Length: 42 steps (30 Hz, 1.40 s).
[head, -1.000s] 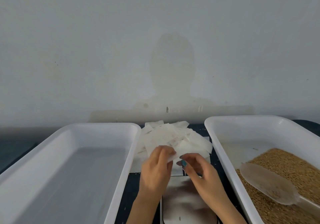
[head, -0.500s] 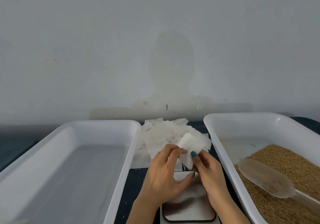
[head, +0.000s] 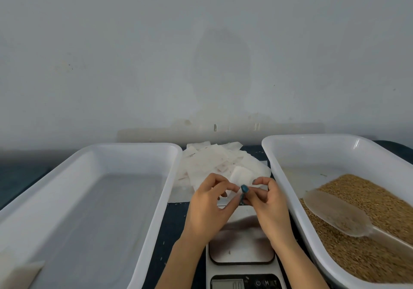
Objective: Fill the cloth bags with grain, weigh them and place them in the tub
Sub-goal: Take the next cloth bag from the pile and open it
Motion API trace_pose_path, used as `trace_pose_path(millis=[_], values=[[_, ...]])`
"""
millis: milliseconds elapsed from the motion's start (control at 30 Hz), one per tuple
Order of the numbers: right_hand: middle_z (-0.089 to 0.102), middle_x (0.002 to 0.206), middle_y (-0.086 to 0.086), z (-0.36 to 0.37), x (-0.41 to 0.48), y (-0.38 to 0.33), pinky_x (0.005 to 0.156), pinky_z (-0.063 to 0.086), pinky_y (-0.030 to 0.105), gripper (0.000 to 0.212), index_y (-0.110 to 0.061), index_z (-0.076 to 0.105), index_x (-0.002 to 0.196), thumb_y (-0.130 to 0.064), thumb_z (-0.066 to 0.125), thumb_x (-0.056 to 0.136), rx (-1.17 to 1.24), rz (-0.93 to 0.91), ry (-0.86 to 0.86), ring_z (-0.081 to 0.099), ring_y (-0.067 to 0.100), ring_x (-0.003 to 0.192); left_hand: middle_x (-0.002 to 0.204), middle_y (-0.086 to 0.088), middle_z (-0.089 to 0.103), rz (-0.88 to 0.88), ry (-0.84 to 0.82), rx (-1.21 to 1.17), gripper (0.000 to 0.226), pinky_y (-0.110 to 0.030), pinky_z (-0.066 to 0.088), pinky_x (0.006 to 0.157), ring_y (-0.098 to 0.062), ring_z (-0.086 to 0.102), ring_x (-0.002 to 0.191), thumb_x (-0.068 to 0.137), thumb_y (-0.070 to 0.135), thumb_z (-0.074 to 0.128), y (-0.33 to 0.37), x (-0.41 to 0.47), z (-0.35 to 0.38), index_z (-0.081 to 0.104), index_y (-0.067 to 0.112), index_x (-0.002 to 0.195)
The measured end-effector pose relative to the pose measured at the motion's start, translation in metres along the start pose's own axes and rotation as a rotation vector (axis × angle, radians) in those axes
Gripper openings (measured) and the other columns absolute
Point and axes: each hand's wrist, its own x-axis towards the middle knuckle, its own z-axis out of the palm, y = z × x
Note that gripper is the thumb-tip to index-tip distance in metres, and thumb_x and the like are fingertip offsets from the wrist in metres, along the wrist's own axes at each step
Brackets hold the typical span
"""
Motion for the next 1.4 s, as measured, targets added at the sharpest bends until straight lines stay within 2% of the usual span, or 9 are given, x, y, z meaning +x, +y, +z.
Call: trace_pose_path(millis=[233, 367, 500, 600, 700, 867, 1067, 1233, 1400], values=[[0.073, 0.09, -0.005, 0.007, -0.01, -0.013, 0.075, 0.06, 0.034, 0.039, -0.02, 0.065, 0.094, -0.052, 0.073, 0.073, -0.036, -0.044, -0.084, 0.073, 0.018, 0.085, 0.089, 0.009, 0.063, -0.03, 0.097, 0.118, 0.009, -0.031, 0.054, 0.057, -0.005, 0.058, 0.075, 0.082, 0.016, 0.08, 0.0, -0.003, 0.001, 0.071, 0.014, 0.082], [0.074, 0.086, 0.0, 0.009, -0.01, -0.01, 0.072, 0.063, 0.038, 0.005, -0.017, 0.066, 0.092, -0.018, 0.07, 0.089, 0.026, -0.011, -0.064, 0.073, 0.02, 0.08, 0.086, 0.006, 0.063, 0.05, 0.076, 0.186, 0.011, -0.031, 0.054, 0.056, -0.009, 0.059, 0.076, 0.083, 0.016, 0.079, 0.002, -0.004, 0.003, 0.068, 0.014, 0.08], [0.075, 0.08, 0.004, 0.006, -0.006, -0.007, 0.07, 0.061, 0.033, 0.007, -0.013, 0.066, 0.093, -0.007, 0.063, 0.093, 0.064, 0.058, -0.026, 0.074, 0.02, 0.077, 0.089, 0.008, 0.062, 0.101, 0.057, 0.191, 0.018, -0.029, 0.052, 0.061, -0.01, 0.058, 0.081, 0.086, 0.029, 0.074, 0.004, -0.005, 0.004, 0.063, 0.015, 0.086], [0.075, 0.081, 0.003, 0.002, -0.003, -0.01, 0.066, 0.059, 0.027, 0.009, -0.014, 0.066, 0.091, -0.008, 0.061, 0.094, 0.223, 0.172, 0.026, 0.074, 0.02, 0.078, 0.113, 0.012, 0.055, -0.142, 0.09, -0.015, 0.042, -0.016, 0.046, 0.086, -0.004, 0.053, 0.108, 0.087, 0.057, 0.06, 0.008, -0.004, 0.001, 0.055, 0.023, 0.111], [0.075, 0.096, 0.007, -0.001, -0.001, -0.016, 0.068, 0.061, 0.031, 0.013, -0.016, 0.067, 0.09, -0.006, 0.059, 0.094, 0.459, 0.259, -0.007, 0.074, 0.022, 0.09, 0.131, 0.01, 0.055, -0.507, 0.033, -0.386, 0.06, -0.024, 0.049, 0.097, -0.007, 0.055, 0.12, 0.091, 0.071, 0.04, 0.01, -0.001, -0.003, 0.046, 0.027, 0.131], [0.074, 0.101, 0.009, -0.001, -0.002, -0.019, 0.063, 0.059, 0.029, 0.026, -0.022, 0.074, 0.086, -0.003, 0.058, 0.093, 0.543, 0.239, -0.068, 0.073, 0.023, 0.091, 0.109, -0.014, 0.073, -0.986, -0.225, -0.821, 0.053, -0.028, 0.06, 0.071, -0.026, 0.074, 0.091, 0.098, 0.053, 0.038, 0.006, 0.006, -0.012, 0.054, 0.011, 0.126], [0.075, 0.092, 0.0, 0.001, 0.001, -0.012, 0.064, 0.059, 0.027, 0.018, -0.019, 0.063, 0.106, -0.009, 0.064, 0.092, 0.401, 0.182, -0.011, 0.072, 0.015, 0.092, 0.09, -0.003, 0.071, -0.937, -0.126, -0.931, 0.029, -0.019, 0.055, 0.068, -0.009, 0.067, 0.076, 0.096, 0.021, 0.062, -0.007, 0.007, -0.02, 0.066, 0.006, 0.121], [0.069, 0.095, 0.002, 0.001, 0.0, -0.009, 0.064, 0.057, 0.022, 0.026, -0.025, 0.057, 0.105, -0.005, 0.065, 0.091, 0.229, 0.086, 0.086, 0.069, 0.001, 0.084, 0.091, -0.004, 0.077, -0.889, 0.016, -0.85, 0.022, -0.02, 0.056, 0.07, -0.012, 0.072, 0.082, 0.085, 0.022, 0.072, -0.01, 0.008, -0.026, 0.073, 0.008, 0.101], [0.066, 0.1, -0.01, 0.0, -0.005, -0.012, 0.075, 0.05, 0.013, 0.023, -0.029, 0.063, 0.097, -0.01, 0.073, 0.086, -0.184, -0.165, 0.04, 0.064, 0.004, 0.089, 0.078, 0.001, 0.076, -0.783, 0.202, -0.628, 0.006, -0.018, 0.055, 0.064, -0.012, 0.07, 0.073, 0.084, 0.016, 0.077, -0.006, 0.01, -0.026, 0.074, 0.012, 0.088]])
